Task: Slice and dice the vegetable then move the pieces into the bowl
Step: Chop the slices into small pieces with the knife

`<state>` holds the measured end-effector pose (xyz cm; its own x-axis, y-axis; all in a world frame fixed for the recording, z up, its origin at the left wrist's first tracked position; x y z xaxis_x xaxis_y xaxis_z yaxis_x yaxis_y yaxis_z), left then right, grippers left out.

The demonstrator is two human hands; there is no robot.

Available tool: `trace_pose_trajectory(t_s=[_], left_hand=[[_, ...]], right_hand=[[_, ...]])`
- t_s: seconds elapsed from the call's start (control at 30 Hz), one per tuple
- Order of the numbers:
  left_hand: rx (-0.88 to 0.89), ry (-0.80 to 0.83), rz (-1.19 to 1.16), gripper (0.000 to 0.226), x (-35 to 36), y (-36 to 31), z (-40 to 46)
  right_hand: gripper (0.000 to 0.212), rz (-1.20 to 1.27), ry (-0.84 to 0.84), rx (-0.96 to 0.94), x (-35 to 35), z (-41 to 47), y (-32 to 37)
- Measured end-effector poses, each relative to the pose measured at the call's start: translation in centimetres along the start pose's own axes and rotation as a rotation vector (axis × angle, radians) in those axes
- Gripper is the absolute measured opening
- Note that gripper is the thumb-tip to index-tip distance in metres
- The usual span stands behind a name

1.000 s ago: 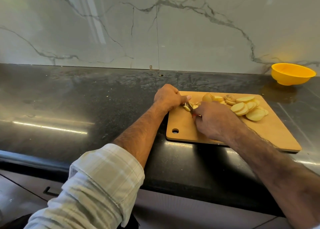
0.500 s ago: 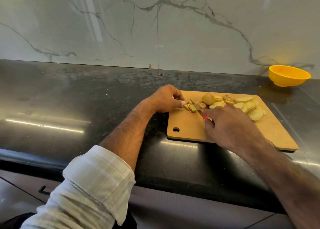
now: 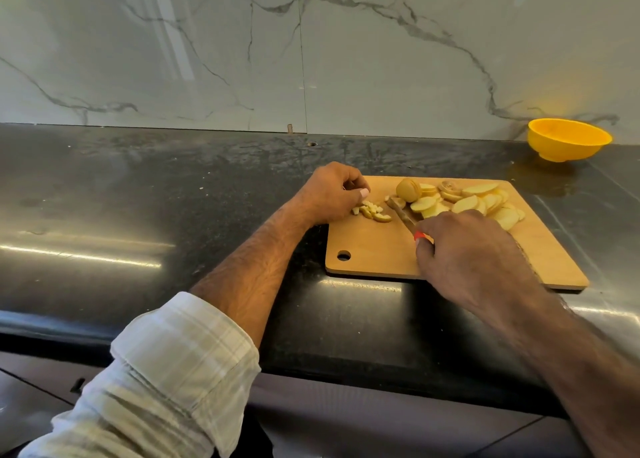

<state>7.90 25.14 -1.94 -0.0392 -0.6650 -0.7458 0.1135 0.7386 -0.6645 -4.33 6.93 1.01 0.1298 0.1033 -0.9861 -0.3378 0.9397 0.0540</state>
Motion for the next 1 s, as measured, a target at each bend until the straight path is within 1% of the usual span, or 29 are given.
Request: trace_pose_trajectory(t_s=[0.13, 0.23, 0.37, 0.43, 0.5, 0.57, 0.63, 0.73, 0.9, 0.93, 1.0], left_hand=[[0.0, 0.01, -0.014, 0.012, 0.0, -0.2, -0.1], [-0.01, 0.011, -0.064, 0.01, -0.2, 0.0, -0.1], [-0.045, 0.022, -0.136, 0.01, -0.9, 0.4, -0.2], [-0.063, -0.016, -0.154, 0.01, -1.6, 0.8, 0.0], [-0.073, -0.094, -0.152, 0.009, -2.5, 1.3, 0.2], [-0.072, -0.114, -0.159, 0.009, -2.7, 1.3, 0.3], [-0.072, -0.064, -0.165, 0.01, -2.0, 1.0, 0.2], [-0.074, -0.001, -0.178, 0.01, -1.2, 0.6, -0.1], [-0.108, 0.132, -0.227, 0.012, -1.3, 0.3, -0.7], [-0.111, 0.134, -0.221, 0.012, -1.4, 0.3, -0.7], [-0.108, 0.065, -0.177, 0.012, -2.1, 0.8, -0.4]], right_hand=[[0.021, -0.035, 0.03, 0.039, 0.1, 0.6, 0.3], [0.019, -0.063, 0.039, 0.016, -0.2, 1.8, 1.0], [0.02, -0.094, 0.049, -0.076, -0.5, 3.5, 1.3], [0.023, -0.106, 0.06, -0.124, -0.6, 3.5, 1.1], [0.027, -0.071, 0.081, -0.149, -0.7, 2.9, 0.3], [0.027, -0.01, 0.067, -0.164, -1.0, 2.4, -0.6], [0.027, 0.055, 0.03, -0.138, -0.8, 2.6, -1.7], [0.028, 0.077, 0.018, -0.095, 0.2, 3.7, -2.6], [0.027, 0.199, 0.025, -0.19, 0.8, 3.6, -1.5], [0.026, 0.224, 0.023, -0.204, 0.8, 3.4, -1.6], [0.024, 0.316, 0.019, -0.191, 0.8, 3.1, -2.4]])
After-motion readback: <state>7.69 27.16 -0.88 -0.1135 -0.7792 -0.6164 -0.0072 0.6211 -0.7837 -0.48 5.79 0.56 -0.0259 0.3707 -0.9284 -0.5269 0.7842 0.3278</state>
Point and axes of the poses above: each hand's wrist, its own z-axis towards the middle knuckle, its own x-axis out of the palm, y = z × x, the point moved 8 cm from there along z, towards the middle knuckle, and after that the axes turned 10 degrees about -x, right-handed, at the moved point
